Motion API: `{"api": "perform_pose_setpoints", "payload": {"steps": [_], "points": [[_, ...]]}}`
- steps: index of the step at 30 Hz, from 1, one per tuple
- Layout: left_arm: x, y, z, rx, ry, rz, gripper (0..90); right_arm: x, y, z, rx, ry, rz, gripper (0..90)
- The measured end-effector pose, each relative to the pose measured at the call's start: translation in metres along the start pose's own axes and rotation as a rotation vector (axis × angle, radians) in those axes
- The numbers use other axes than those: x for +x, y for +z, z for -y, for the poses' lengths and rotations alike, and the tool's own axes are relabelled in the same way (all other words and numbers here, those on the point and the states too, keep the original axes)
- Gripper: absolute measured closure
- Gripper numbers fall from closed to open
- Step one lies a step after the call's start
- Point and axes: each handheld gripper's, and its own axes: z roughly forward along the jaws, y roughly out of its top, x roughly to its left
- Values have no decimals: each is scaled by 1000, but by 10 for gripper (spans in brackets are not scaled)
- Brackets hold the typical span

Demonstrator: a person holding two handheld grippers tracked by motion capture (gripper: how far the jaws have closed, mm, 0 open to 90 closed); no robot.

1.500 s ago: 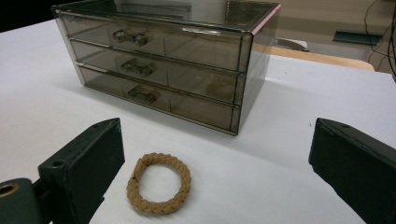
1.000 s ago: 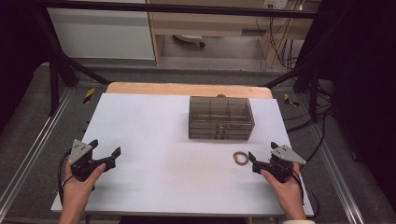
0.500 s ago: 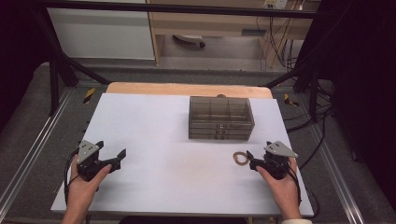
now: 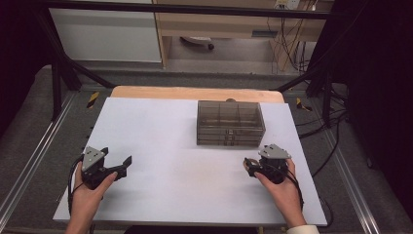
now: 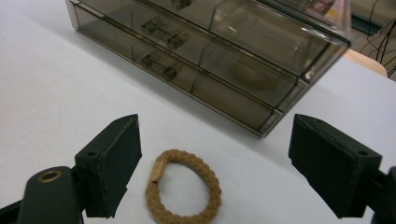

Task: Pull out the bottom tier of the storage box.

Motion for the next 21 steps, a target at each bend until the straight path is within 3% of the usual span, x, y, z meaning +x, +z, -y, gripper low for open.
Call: {"api": "perform_pose_setpoints", "payload": {"steps": [10,12,13,14,15,17,18,20,21], "points": [[0,0,1,8,9,-4,75,18,15,-6,33,-88,-21,242],[0,0,2,8,12,-7,75,25,20,-10,36,-139,-17,274],[0,0,2,8,12,-7,75,25,20,-10,36,-139,-17,274],[0,0,1,12,14,-9,76,31,24,-12,36,-176,-11,312],[0,0,1,12,14,-9,76,31,24,-12,36,-176,-11,312],[-1,1,0,12,18,-12,77,39,30,-14,41,-246,-4,373],[-1,1,0,12,18,-12,79,39,30,-14,41,-246,-4,373],[-3,1,-1,12,30,-15,80,48,38,-14,51,-327,18,414],[-3,1,-1,12,30,-15,81,48,38,-14,51,-327,18,414]]}}
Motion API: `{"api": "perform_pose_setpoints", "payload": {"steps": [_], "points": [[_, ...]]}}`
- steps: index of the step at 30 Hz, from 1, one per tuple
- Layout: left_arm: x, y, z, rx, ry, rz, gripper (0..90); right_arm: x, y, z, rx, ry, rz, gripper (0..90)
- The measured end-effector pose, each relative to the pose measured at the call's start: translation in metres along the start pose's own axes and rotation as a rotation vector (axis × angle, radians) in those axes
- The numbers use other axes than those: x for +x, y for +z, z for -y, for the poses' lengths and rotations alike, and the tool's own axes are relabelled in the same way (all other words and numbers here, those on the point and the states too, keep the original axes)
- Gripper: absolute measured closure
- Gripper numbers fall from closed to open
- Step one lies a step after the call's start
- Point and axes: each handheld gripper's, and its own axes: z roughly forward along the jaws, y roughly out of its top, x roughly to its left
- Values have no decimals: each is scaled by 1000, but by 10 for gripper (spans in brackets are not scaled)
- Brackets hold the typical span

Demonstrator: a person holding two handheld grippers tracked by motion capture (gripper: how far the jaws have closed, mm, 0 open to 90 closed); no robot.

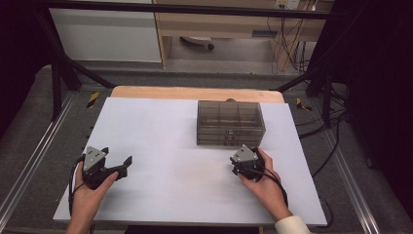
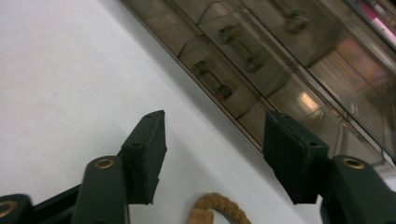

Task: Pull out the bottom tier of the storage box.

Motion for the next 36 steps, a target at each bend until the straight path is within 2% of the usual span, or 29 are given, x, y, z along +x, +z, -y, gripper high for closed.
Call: {"api": "perform_pose_setpoints", "payload": {"steps": [3,4,5,6,7,8,9,11,12,13,14,16,18,20,23,24,28,29,31,36], "points": [[-1,0,1,-1,6,2,81,8,6,-4,3,-82,29,451],[-1,-1,1,-1,7,1,82,13,10,-7,7,-144,49,477],[-1,-1,1,-1,7,1,82,13,10,-7,7,-144,49,477],[-1,-1,1,1,9,1,83,18,14,-9,13,-205,74,505],[-1,-1,1,0,8,2,83,21,16,-10,13,-234,87,516],[-1,0,1,-2,6,3,83,23,18,-11,15,-257,101,528],[-1,0,1,-2,6,3,83,23,18,-11,15,-257,101,528],[-1,0,1,0,10,4,83,26,24,-12,26,-332,135,559],[-1,0,1,0,10,4,84,26,24,-12,26,-332,135,559],[-1,0,2,0,10,4,84,28,26,-12,33,-374,163,576],[-1,-1,2,-1,9,5,84,28,26,-12,33,-374,163,576],[-1,-1,2,2,9,7,84,31,29,-12,41,-424,193,601],[-1,-1,2,3,9,7,85,32,30,-12,41,-437,202,609],[-1,-1,2,2,10,7,85,36,33,-12,51,-488,223,630],[-2,0,1,-3,14,9,85,37,35,-12,56,-516,235,644],[-3,0,1,-2,17,10,85,39,36,-13,57,-542,243,658],[-6,-1,0,-11,35,7,88,42,39,-12,64,-577,267,688],[-6,-1,0,-11,35,7,87,42,39,-12,64,-577,267,688],[-7,0,0,-6,34,9,88,43,42,-12,68,-616,276,707],[-7,0,0,-6,36,9,88,47,47,-13,77,-653,280,732]]}}
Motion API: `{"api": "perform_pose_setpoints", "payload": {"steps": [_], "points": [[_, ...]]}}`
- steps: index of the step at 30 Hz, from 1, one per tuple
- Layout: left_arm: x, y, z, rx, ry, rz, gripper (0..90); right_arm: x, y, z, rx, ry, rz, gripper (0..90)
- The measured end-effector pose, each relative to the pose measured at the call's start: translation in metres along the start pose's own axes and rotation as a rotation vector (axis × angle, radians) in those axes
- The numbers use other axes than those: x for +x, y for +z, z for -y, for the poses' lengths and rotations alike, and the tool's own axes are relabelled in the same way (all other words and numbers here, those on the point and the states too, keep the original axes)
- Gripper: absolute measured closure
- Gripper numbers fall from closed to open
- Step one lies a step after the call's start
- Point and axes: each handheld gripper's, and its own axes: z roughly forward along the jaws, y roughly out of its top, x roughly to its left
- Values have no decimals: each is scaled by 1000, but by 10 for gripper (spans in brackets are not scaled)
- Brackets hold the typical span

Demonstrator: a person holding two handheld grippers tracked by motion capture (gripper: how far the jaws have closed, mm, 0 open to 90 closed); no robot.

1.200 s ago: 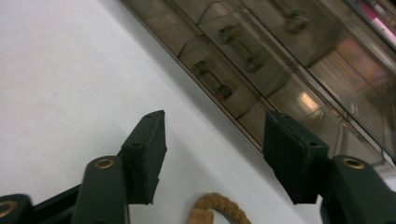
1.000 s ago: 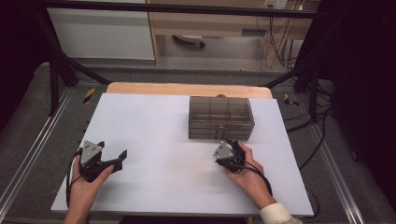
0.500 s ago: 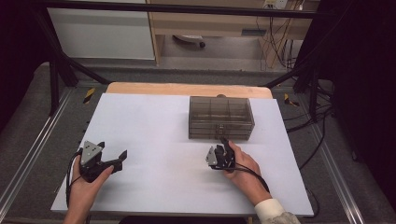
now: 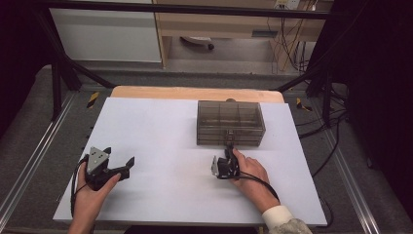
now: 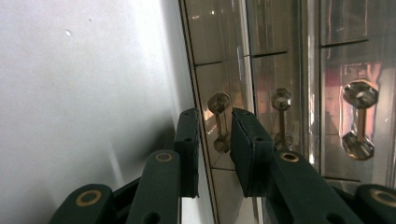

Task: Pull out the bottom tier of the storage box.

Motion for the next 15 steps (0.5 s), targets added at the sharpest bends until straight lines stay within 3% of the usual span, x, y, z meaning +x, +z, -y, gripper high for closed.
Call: {"api": "perform_pose_setpoints", "payload": {"steps": [15], "points": [[-1,0,1,7,8,3,90,2,7,-2,18,-46,29,768]]}}
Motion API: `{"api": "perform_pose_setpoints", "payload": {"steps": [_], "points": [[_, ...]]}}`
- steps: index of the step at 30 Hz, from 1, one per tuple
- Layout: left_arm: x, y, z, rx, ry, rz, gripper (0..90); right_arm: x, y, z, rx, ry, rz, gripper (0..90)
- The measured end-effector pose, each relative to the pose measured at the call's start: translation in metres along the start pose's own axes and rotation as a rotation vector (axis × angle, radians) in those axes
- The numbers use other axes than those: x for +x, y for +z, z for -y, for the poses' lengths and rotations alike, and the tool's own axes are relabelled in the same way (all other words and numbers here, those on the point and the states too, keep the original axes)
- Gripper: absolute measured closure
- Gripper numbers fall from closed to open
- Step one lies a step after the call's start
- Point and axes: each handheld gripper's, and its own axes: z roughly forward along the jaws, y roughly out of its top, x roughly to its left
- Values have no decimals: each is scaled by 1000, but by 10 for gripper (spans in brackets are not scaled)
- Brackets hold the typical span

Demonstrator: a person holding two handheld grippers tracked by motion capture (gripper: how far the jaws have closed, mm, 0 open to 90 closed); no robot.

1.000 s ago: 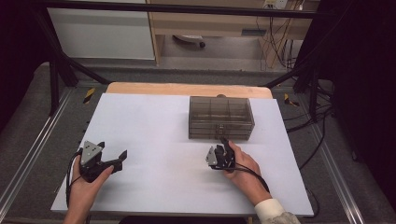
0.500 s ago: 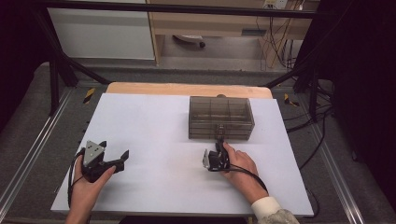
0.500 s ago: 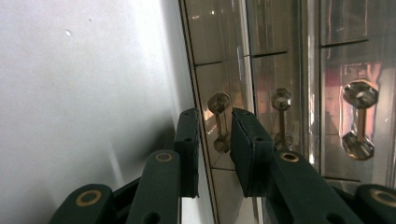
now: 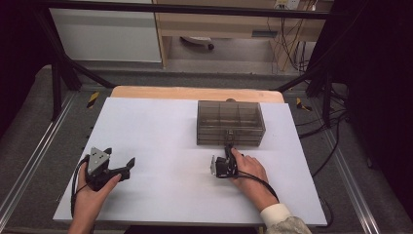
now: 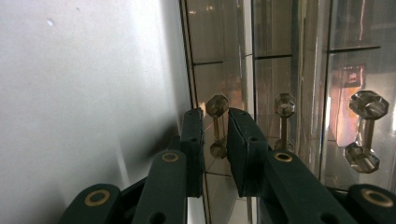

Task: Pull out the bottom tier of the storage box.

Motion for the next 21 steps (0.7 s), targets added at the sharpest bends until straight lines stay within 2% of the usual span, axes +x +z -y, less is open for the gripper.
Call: {"api": "perform_pose_setpoints", "payload": {"steps": [21], "points": [[-1,-1,0,-4,2,6,94,2,8,-1,4,-21,18,776]]}}
